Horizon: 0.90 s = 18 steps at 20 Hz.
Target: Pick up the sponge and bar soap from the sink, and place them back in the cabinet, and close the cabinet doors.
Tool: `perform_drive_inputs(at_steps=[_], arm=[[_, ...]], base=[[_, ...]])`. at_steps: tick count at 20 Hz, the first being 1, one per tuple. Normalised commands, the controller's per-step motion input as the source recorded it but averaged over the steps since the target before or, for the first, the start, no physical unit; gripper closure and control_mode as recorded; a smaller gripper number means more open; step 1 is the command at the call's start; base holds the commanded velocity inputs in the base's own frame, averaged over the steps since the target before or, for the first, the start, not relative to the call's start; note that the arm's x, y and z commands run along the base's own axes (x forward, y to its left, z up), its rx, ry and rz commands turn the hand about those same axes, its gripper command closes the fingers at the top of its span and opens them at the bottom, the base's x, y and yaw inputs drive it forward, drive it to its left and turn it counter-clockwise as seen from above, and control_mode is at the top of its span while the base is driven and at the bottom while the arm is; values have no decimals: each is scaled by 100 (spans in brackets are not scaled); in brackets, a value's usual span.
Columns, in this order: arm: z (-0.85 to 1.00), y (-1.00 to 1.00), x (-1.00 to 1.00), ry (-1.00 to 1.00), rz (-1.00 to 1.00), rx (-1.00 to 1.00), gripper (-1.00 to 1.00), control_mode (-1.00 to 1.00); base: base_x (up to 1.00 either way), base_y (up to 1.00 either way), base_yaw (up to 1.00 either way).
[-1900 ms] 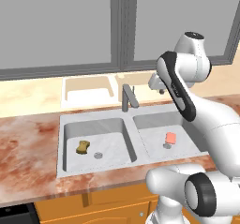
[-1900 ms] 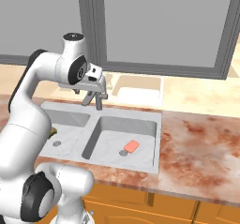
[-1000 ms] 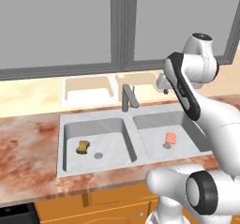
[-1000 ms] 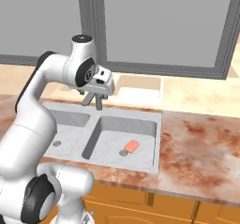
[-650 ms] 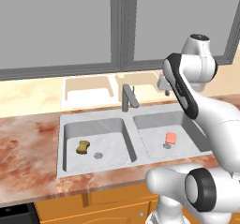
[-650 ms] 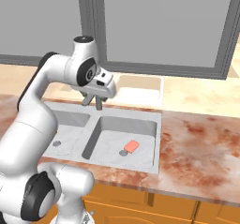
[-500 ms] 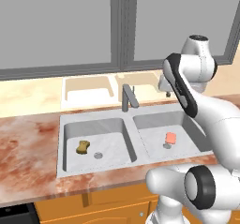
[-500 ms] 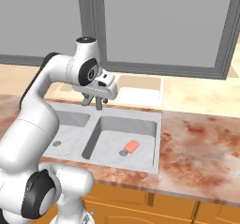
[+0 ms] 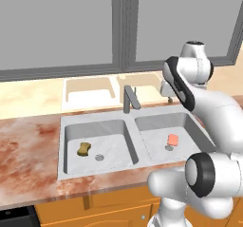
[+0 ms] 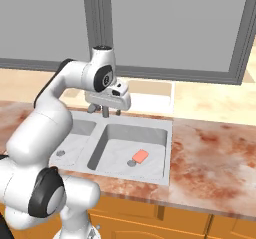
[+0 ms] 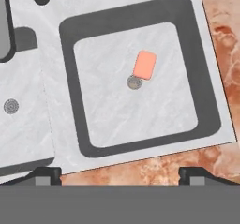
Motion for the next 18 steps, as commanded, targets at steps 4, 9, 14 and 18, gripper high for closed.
perform_drive_inputs(at_steps=[4,9,14,18], arm=[[-42,0,44,10,5,0,-100,-100],[-40,-7,36,10,5,0,-100,-100],[-36,-22,20,11,7,0,-100,-100],[-41,-24,15,8,8,0,-100,-100]], base=[[0,0,0],[0,0,0],[0,0,0],[0,0,0]])
